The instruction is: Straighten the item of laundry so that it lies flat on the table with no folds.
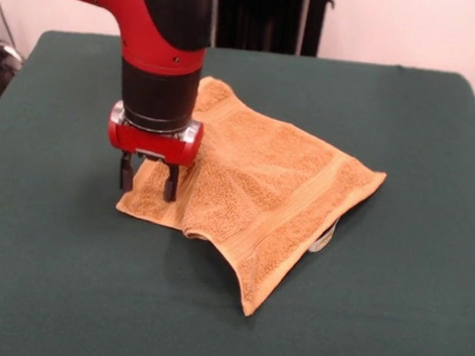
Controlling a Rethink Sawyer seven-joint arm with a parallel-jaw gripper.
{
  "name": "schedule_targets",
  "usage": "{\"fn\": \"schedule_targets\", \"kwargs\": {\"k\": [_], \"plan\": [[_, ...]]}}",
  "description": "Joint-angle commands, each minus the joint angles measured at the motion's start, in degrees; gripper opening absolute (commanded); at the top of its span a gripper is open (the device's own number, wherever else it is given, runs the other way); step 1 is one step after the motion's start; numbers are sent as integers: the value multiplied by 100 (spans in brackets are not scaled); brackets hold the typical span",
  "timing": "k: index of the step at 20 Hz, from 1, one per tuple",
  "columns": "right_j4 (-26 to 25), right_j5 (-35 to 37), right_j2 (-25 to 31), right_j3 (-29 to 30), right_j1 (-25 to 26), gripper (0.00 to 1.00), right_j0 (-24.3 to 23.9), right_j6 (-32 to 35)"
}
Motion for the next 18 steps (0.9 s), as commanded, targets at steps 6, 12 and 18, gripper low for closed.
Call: {"fn": "schedule_targets", "kwargs": {"k": [6,12,18], "plan": [[266,-449,492,-207,987,0,93,959],[245,-356,507,-228,992,0,84,871],[227,-394,509,-211,985,0,86,865]]}}
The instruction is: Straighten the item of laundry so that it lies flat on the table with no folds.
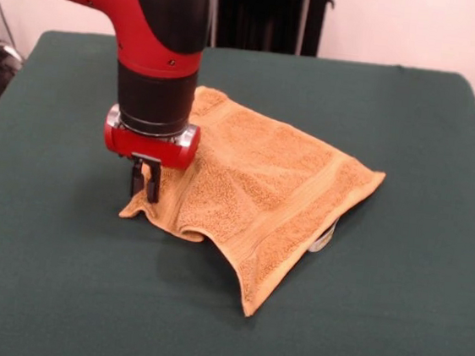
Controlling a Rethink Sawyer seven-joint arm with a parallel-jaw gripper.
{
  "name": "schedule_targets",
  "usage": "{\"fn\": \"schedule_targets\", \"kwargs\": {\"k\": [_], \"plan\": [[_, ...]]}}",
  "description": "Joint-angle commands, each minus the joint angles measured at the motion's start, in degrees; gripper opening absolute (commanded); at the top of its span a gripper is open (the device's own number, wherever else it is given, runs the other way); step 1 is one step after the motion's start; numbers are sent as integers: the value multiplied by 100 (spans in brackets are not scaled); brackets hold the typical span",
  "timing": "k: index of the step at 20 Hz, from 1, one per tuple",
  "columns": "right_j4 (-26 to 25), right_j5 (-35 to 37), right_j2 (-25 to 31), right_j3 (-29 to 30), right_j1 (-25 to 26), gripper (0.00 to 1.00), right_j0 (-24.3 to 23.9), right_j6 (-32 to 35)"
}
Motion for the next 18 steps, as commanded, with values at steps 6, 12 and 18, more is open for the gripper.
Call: {"fn": "schedule_targets", "kwargs": {"k": [6,12,18], "plan": [[188,-477,362,-89,909,0,186,1001],[57,-401,279,-59,766,0,151,847],[-98,-76,299,-179,563,0,-86,407]]}}
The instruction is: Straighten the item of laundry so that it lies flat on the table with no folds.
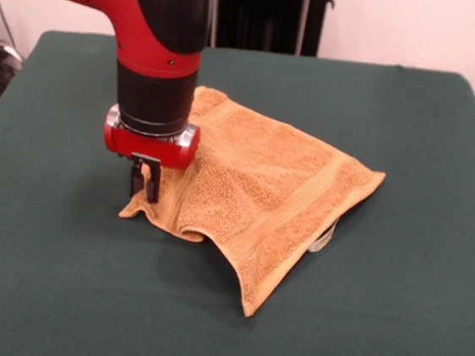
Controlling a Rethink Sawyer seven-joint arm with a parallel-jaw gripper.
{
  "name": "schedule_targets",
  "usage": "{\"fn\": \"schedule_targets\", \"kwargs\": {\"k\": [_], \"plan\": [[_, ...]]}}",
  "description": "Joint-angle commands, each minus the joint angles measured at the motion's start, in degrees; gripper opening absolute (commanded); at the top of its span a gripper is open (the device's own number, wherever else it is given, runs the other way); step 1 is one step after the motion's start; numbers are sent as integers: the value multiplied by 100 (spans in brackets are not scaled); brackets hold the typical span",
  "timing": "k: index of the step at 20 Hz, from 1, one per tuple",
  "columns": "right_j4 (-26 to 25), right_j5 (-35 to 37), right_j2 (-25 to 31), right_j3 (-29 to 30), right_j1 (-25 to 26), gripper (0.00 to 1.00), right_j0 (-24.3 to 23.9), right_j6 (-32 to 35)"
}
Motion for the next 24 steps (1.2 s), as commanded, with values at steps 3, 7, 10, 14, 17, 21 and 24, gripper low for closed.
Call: {"fn": "schedule_targets", "kwargs": {"k": [3,7,10,14,17,21,24], "plan": [[-213,50,293,-249,465,0,-199,214],[-311,227,342,-341,364,0,-399,-82],[-347,363,386,-428,333,0,-520,-213],[-444,500,434,-488,259,0,-633,-345],[-498,523,459,-489,229,0,-670,-351],[-557,562,466,-550,246,0,-642,-319],[-608,542,462,-518,219,0,-642,-312]]}}
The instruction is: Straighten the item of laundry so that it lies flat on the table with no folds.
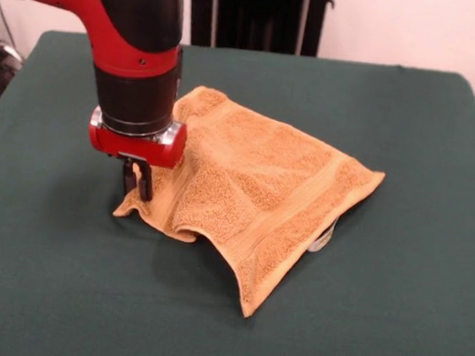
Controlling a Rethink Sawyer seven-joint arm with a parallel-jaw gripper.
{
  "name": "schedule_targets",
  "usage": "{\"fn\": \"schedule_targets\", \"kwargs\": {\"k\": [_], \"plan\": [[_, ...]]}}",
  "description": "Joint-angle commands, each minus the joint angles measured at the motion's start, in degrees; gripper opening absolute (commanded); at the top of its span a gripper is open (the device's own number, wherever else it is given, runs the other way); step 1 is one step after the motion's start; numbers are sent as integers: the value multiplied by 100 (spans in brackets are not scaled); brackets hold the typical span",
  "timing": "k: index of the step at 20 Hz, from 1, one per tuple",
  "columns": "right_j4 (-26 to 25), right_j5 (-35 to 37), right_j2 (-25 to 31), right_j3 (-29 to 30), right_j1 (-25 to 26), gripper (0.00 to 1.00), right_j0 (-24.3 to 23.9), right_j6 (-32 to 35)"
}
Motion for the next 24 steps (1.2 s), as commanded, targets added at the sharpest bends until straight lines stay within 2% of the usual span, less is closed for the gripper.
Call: {"fn": "schedule_targets", "kwargs": {"k": [1,10,24], "plan": [[-609,-14,63,-387,221,0,-211,-316],[-696,253,130,-336,-25,0,-265,-358],[-814,726,474,-236,-422,0,-627,-561]]}}
